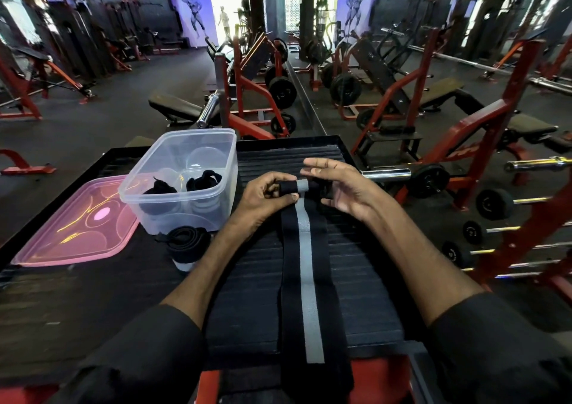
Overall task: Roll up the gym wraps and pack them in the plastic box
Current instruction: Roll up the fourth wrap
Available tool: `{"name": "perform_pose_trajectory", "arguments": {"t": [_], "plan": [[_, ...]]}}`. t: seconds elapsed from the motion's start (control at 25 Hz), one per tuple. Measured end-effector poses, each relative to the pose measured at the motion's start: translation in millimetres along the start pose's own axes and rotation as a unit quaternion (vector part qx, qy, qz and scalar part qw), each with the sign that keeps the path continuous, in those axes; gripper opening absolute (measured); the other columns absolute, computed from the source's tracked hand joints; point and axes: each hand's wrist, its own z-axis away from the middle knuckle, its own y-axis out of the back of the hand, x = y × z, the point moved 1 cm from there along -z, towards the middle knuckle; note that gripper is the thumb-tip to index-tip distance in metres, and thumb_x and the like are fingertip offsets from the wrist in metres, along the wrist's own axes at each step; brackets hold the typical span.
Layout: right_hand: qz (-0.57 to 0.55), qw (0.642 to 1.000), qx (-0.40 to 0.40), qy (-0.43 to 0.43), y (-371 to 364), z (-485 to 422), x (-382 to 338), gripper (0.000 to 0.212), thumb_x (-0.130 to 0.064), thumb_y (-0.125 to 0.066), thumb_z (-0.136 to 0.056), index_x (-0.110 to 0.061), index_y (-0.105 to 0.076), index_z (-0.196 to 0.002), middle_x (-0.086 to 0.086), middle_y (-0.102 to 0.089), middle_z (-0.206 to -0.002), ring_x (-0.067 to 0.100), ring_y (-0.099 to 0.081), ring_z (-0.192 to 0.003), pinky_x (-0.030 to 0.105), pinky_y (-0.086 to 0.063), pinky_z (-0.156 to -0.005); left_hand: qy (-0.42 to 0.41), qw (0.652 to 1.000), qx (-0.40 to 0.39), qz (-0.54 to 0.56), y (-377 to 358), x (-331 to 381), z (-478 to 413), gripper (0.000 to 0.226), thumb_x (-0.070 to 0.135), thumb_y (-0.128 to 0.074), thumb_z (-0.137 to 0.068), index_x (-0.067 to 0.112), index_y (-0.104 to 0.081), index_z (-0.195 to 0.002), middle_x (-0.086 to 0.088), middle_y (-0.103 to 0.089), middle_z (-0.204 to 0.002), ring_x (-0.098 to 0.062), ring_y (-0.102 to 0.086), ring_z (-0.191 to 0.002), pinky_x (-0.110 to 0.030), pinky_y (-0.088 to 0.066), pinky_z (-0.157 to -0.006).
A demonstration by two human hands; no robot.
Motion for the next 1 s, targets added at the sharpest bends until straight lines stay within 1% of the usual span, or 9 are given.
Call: {"name": "perform_pose_trajectory", "arguments": {"t": [0.08, 0.16, 0.24, 0.4, 0.52, 0.64, 0.76, 0.88, 1.0], "plan": [[0.055, 0.998, 0.006, -0.023, -1.7, -2.3, 4.6, 0.025, -0.030, -0.068, -0.092, -0.030, -0.070, -0.116, -0.006, -0.072, -0.117, 0.012, -0.061, -0.106, 0.044, -0.038, -0.098, -0.003, 1.000, 0.004, 0.000, -0.1, -0.4, -0.3, 0.036, -0.008, -0.078, -0.080, 0.016, -0.070, -0.106, 0.004, -0.072, -0.097, 0.003, -0.066, -0.084, -0.012, -0.051, -0.077], [0.126, 0.991, -0.013, -0.049, -2.5, -3.2, 10.5, 0.027, -0.042, -0.067, -0.092, -0.028, -0.071, -0.114, -0.007, -0.070, -0.111, 0.011, -0.060, -0.098, 0.040, -0.042, -0.094, -0.004, 1.000, 0.008, -0.001, 0.8, -0.4, 0.7, 0.037, -0.012, -0.077, -0.079, 0.012, -0.070, -0.106, 0.004, -0.072, -0.097, 0.003, -0.066, -0.084, -0.012, -0.052, -0.078], [0.151, 0.987, -0.025, -0.049, -2.3, -2.2, 13.6, 0.026, -0.046, -0.068, -0.092, -0.026, -0.071, -0.109, -0.007, -0.072, -0.103, 0.010, -0.060, -0.090, 0.035, -0.046, -0.087, -0.009, 1.000, 0.007, -0.015, 1.5, 0.0, 1.7, 0.037, -0.013, -0.076, -0.079, 0.012, -0.069, -0.106, 0.004, -0.072, -0.100, 0.004, -0.068, -0.088, -0.014, -0.053, -0.082], [0.180, 0.983, 0.017, 0.038, 1.1, 0.1, 11.3, 0.015, -0.035, -0.072, -0.092, -0.026, -0.074, -0.104, -0.010, -0.073, -0.103, 0.005, -0.061, -0.096, 0.027, -0.047, -0.077, 0.015, 0.998, -0.033, -0.051, 1.8, 1.4, 1.8, 0.031, -0.003, -0.073, -0.087, 0.011, -0.068, -0.113, 0.005, -0.070, -0.106, 0.009, -0.065, -0.091, -0.011, -0.050, -0.080], [0.162, 0.982, 0.014, 0.092, -0.7, 1.6, 11.1, 0.018, -0.014, -0.078, -0.087, -0.017, -0.073, -0.104, -0.007, -0.073, -0.098, -0.002, -0.065, -0.083, 0.019, -0.048, -0.067, 0.071, 0.993, -0.074, -0.050, 0.4, 0.8, 5.1, 0.028, 0.013, -0.069, -0.095, 0.008, -0.066, -0.122, 0.002, -0.070, -0.108, 0.011, -0.064, -0.086, -0.006, -0.047, -0.071], [0.159, 0.980, 0.012, 0.115, -5.5, 4.7, 10.5, 0.029, 0.007, -0.078, -0.079, -0.006, -0.071, -0.104, -0.001, -0.071, -0.094, -0.002, -0.069, -0.083, 0.014, -0.053, -0.073, 0.047, 0.996, -0.062, -0.052, 2.6, 0.6, 7.5, 0.028, 0.013, -0.071, -0.093, 0.007, -0.068, -0.120, 0.001, -0.074, -0.108, 0.003, -0.068, -0.093, -0.012, -0.051, -0.077], [0.088, 0.995, -0.016, 0.052, -1.0, 7.9, 4.9, 0.033, 0.005, -0.076, -0.079, -0.014, -0.073, -0.105, 0.001, -0.073, -0.106, 0.010, -0.067, -0.097, 0.032, -0.051, -0.091, 0.009, 0.996, -0.054, -0.067, 3.8, 1.4, 9.0, 0.029, 0.013, -0.079, -0.087, 0.011, -0.071, -0.115, -0.005, -0.075, -0.110, -0.015, -0.069, -0.101, -0.031, -0.054, -0.092], [0.020, 0.999, -0.027, -0.023, 1.1, 6.8, 6.4, 0.029, -0.017, -0.071, -0.088, -0.029, -0.071, -0.115, -0.006, -0.075, -0.116, 0.013, -0.062, -0.113, 0.047, -0.038, -0.103, 0.000, 0.997, -0.054, -0.059, 3.4, 4.6, 12.3, 0.031, 0.012, -0.082, -0.083, 0.017, -0.072, -0.112, 0.003, -0.075, -0.106, -0.007, -0.070, -0.099, -0.022, -0.054, -0.089], [0.072, 0.995, -0.014, -0.061, -0.5, 3.5, 17.7, 0.035, -0.033, -0.074, -0.087, -0.025, -0.069, -0.122, -0.005, -0.073, -0.113, 0.021, -0.058, -0.114, 0.053, -0.037, -0.112, -0.004, 0.998, -0.036, -0.043, 4.2, 7.9, 16.3, 0.033, 0.001, -0.082, -0.079, 0.011, -0.072, -0.109, 0.005, -0.073, -0.101, 0.003, -0.068, -0.091, -0.014, -0.052, -0.081]]}}
